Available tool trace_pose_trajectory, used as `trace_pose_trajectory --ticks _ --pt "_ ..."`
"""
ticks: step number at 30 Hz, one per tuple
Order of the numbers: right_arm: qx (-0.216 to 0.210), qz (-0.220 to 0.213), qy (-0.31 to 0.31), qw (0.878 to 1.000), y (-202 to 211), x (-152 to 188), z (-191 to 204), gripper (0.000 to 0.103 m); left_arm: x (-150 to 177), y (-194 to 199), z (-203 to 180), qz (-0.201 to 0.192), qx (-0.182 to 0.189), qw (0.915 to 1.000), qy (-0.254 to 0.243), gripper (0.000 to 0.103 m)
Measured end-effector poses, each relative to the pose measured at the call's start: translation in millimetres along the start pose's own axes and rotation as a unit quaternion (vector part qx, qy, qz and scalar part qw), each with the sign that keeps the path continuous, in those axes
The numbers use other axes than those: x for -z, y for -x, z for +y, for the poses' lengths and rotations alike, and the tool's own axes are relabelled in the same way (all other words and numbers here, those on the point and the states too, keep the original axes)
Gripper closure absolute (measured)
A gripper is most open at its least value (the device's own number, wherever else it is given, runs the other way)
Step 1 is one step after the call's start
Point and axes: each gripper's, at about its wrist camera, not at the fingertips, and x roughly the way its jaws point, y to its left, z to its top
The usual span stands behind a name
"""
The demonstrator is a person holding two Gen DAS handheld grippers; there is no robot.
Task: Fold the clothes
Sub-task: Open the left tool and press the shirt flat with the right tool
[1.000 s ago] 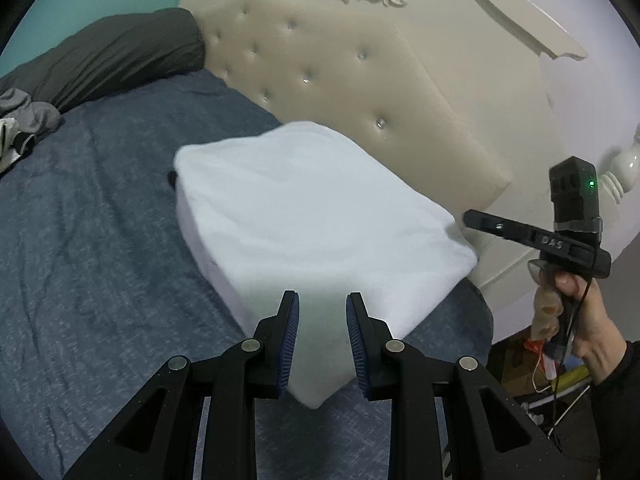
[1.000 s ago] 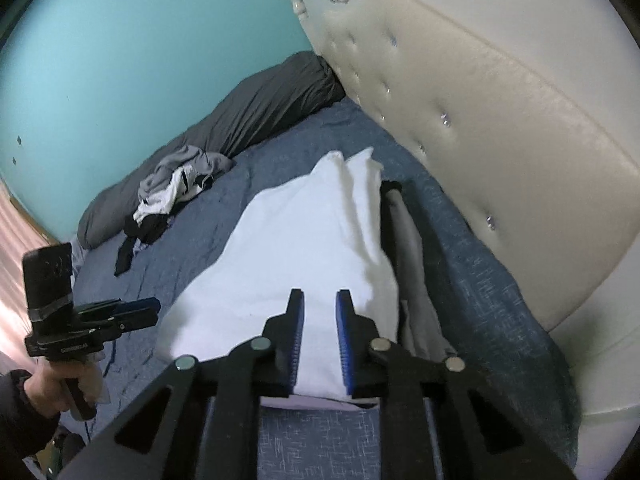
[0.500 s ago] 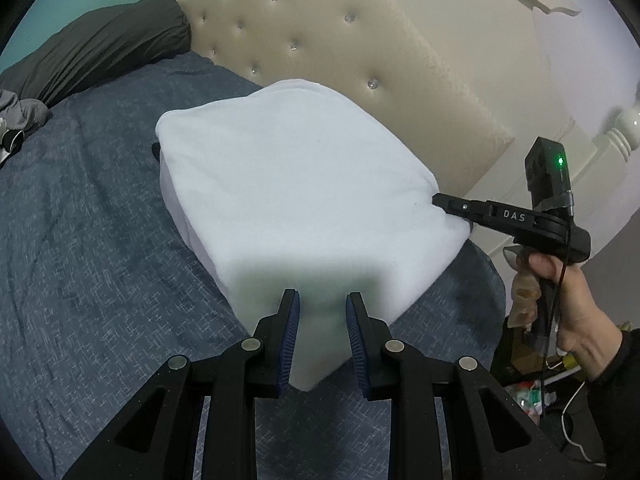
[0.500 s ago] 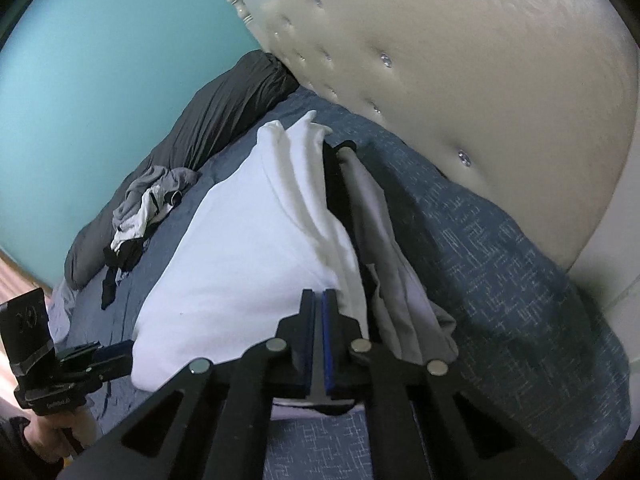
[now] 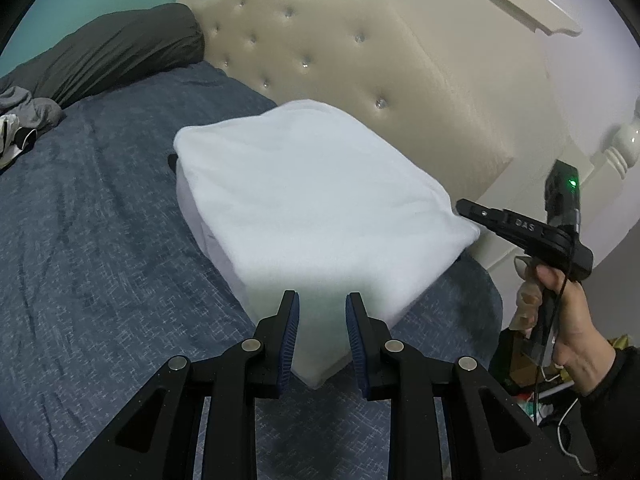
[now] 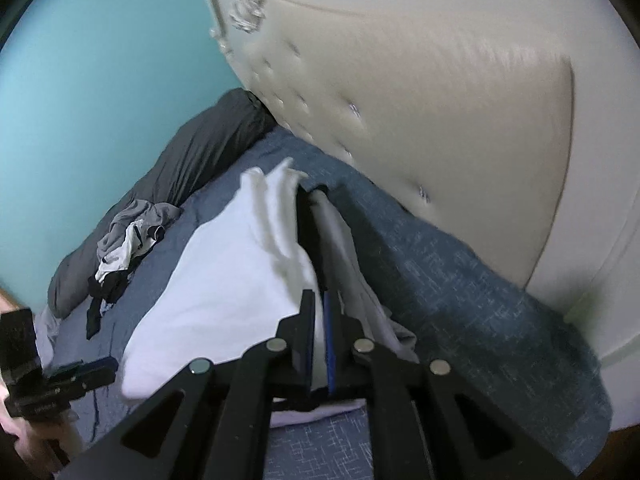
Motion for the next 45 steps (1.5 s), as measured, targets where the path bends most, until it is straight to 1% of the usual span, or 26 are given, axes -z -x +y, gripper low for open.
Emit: trace_pose_trajectory --ticks 2,4,8,12,15,16,18,20,22,25,29,33,39,45 --pt "-0.015 -0.009 0.000 1.000 5 -1 5 0.100 1 1 -1 0.000 0.002 1.0000 0.000 0.076" --pt "-0.028 -0.008 0.005 1.000 6 -2 12 0.100 2 3 -3 0.000 0.004 1.0000 -0.001 0.076" --pt "-0.036 -0.001 0.016 0.999 6 2 25 0.100 3 5 -6 -0.001 0.008 1.0000 -0.003 0.076" --pt "-0.020 0.009 0.026 0.999 2 19 26 0.100 9 2 -9 0.009 0.012 0.9999 -0.006 0.076" --pt "-0.009 0.014 0.017 1.000 2 27 21 0.100 13 -1 -7 0.015 0.013 0.9998 -0.002 0.076" --pt "-0.012 0.010 0.016 1.000 3 28 22 0.100 13 0 -7 0.014 0.014 0.9998 0.000 0.076" --pt "-0.028 -0.006 0.018 0.999 10 27 28 0.100 13 3 -7 0.009 0.017 0.9998 0.001 0.076" --pt "-0.045 -0.011 0.027 0.999 13 27 40 0.100 11 4 -7 0.007 0.017 0.9998 0.002 0.076" --pt "-0.065 -0.008 0.044 0.997 13 28 59 0.100 10 5 -7 0.005 0.018 0.9998 0.005 0.076" --pt "-0.081 0.004 0.068 0.994 6 32 85 0.100 9 5 -8 0.003 0.016 0.9998 0.007 0.076" --pt "-0.077 0.020 0.085 0.993 -9 40 102 0.100 7 0 -10 0.004 0.013 0.9999 0.007 0.076" --pt "-0.059 0.030 0.085 0.994 -23 53 103 0.100 9 -12 -10 0.015 0.016 0.9997 0.012 0.076" --pt "-0.045 0.041 0.094 0.994 -36 70 94 0.102 18 -24 -8 0.030 0.019 0.9993 0.010 0.076" --pt "-0.048 0.036 0.094 0.994 -33 66 100 0.102 14 -19 -9 0.024 0.016 0.9995 0.012 0.076"
